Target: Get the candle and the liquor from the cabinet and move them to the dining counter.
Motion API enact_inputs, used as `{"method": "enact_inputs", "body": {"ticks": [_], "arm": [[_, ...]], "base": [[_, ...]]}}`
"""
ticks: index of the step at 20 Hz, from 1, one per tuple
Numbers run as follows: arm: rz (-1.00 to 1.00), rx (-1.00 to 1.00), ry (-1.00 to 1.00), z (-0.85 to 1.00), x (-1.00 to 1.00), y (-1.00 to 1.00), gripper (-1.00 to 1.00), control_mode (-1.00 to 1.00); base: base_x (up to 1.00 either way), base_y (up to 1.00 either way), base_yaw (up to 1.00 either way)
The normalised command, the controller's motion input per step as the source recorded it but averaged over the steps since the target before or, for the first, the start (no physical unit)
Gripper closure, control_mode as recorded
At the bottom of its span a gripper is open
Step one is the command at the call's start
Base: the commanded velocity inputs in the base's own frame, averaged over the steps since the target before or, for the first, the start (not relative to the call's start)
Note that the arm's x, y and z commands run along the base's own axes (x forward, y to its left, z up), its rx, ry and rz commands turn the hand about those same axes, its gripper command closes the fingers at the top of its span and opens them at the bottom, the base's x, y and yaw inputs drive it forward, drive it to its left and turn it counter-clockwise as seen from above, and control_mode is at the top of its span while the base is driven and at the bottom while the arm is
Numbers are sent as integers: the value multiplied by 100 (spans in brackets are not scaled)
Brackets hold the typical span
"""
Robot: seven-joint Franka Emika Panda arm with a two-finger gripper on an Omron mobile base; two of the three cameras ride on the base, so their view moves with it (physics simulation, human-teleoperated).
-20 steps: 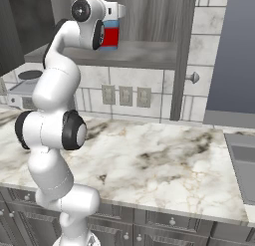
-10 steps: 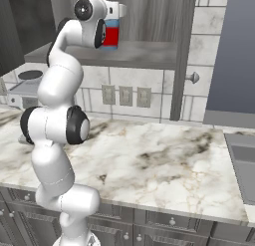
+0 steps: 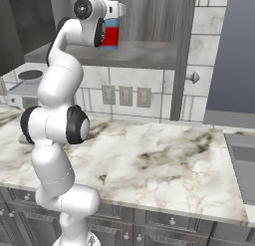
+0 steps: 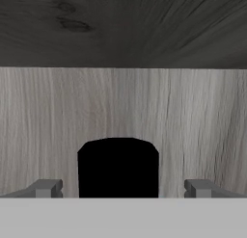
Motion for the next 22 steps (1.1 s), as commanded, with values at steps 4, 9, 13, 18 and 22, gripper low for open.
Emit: {"method": "enact_inputs", "body": {"ticks": [4,9,13,18,22], "arm": [[0,0,0,0,0,0,-100,-100],[0,0,0,0,0,0,100,-100],[0,0,0,0,0,0,100,-100],[0,0,0,0,0,0,100,-100],[0,0,0,0,0,0,100,-100]], "base": [[0,0,0],[0,0,0],[0,0,0],[0,0,0],[0,0,0]]}}
